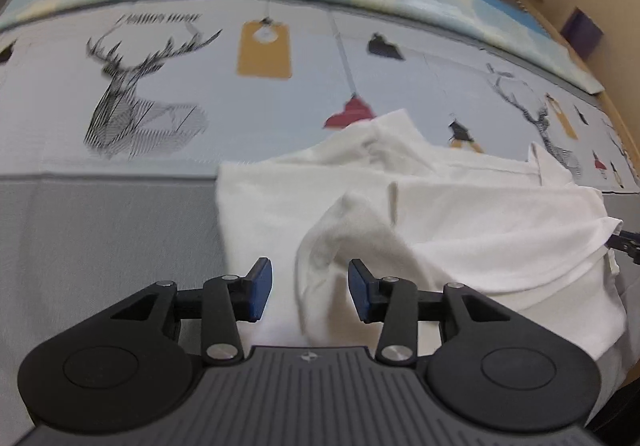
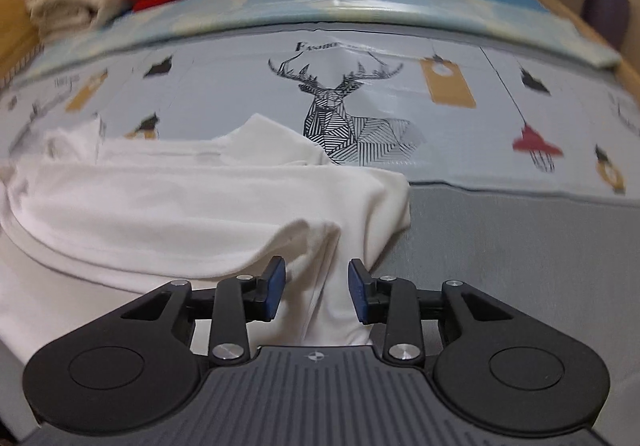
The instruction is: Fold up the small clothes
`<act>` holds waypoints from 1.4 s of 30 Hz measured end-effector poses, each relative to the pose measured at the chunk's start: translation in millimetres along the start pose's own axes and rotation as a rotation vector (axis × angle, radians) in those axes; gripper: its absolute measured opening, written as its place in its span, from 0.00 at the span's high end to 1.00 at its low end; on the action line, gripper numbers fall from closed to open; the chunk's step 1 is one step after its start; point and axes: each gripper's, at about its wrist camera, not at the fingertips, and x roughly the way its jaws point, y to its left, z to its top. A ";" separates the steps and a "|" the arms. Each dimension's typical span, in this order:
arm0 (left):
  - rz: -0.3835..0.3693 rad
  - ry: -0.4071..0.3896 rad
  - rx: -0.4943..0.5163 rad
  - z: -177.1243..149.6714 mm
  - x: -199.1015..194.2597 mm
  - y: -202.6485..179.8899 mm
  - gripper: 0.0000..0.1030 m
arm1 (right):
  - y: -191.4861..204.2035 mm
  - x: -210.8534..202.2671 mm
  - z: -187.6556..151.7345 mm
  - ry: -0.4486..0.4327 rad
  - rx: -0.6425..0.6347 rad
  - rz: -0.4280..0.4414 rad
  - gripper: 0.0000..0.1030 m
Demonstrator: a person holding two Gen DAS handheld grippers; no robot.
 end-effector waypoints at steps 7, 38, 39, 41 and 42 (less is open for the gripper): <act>-0.043 -0.030 0.005 10.5 10.0 -1.7 0.54 | -5.9 6.9 16.9 -0.071 0.056 0.049 0.60; -0.045 0.025 0.031 16.6 30.4 1.1 0.59 | -5.6 -0.4 -6.4 -0.122 -0.284 0.002 0.60; -0.043 0.023 0.032 16.8 31.3 1.1 0.59 | 0.3 3.2 -6.1 -0.121 -0.313 -0.001 0.60; -0.040 0.017 0.030 17.5 32.2 2.0 0.59 | 8.4 9.7 -5.2 -0.110 -0.350 -0.003 0.60; -0.035 0.009 0.030 18.1 32.1 2.7 0.59 | 12.1 13.7 -4.9 -0.103 -0.370 -0.009 0.60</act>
